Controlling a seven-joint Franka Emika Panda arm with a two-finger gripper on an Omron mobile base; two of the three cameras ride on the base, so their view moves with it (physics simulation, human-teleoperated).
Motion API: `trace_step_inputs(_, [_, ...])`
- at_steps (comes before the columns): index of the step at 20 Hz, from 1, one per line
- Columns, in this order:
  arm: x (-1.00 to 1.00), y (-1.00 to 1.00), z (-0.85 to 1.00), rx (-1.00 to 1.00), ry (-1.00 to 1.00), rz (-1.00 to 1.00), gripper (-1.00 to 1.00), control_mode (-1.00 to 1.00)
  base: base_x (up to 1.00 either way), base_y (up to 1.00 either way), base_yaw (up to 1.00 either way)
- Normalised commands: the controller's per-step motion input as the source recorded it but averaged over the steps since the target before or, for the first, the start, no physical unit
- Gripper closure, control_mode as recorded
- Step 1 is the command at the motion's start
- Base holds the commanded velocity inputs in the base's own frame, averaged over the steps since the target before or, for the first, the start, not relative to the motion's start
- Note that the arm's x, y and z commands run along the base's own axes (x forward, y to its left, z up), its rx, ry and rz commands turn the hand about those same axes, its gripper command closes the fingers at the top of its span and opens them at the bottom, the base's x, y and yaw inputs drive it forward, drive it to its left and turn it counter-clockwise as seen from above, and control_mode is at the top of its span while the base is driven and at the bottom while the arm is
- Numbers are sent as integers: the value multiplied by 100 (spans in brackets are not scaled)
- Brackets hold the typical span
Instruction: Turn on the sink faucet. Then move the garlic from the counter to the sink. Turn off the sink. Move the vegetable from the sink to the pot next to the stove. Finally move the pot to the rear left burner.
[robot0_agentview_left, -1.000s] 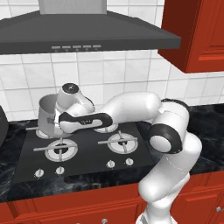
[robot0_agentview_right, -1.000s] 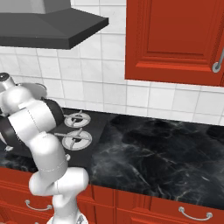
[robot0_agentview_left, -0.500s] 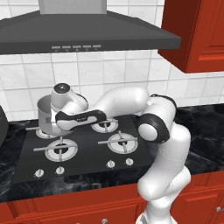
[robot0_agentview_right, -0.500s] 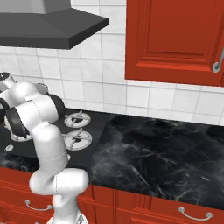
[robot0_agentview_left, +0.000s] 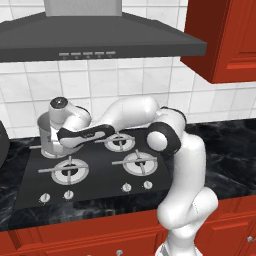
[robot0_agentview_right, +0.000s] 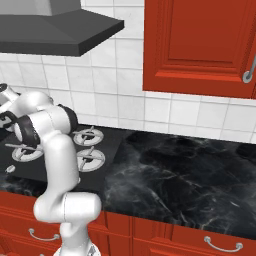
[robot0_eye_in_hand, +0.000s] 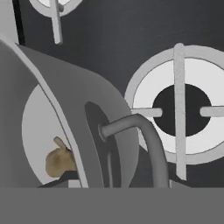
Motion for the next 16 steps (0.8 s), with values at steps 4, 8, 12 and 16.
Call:
trace_step_inputs(4, [22,15,-18,-6,0,1,100,-100,0,0,0])
trace_step_inputs(8, [23,13,-22,-4,-1,1,100,-100,0,0,0])
trace_step_inputs(12, [25,13,-23,-3,-4,1,100,-100,0,0,0])
trace_step_inputs(16, [28,14,-21,-2,-5,1,100,-100,0,0,0])
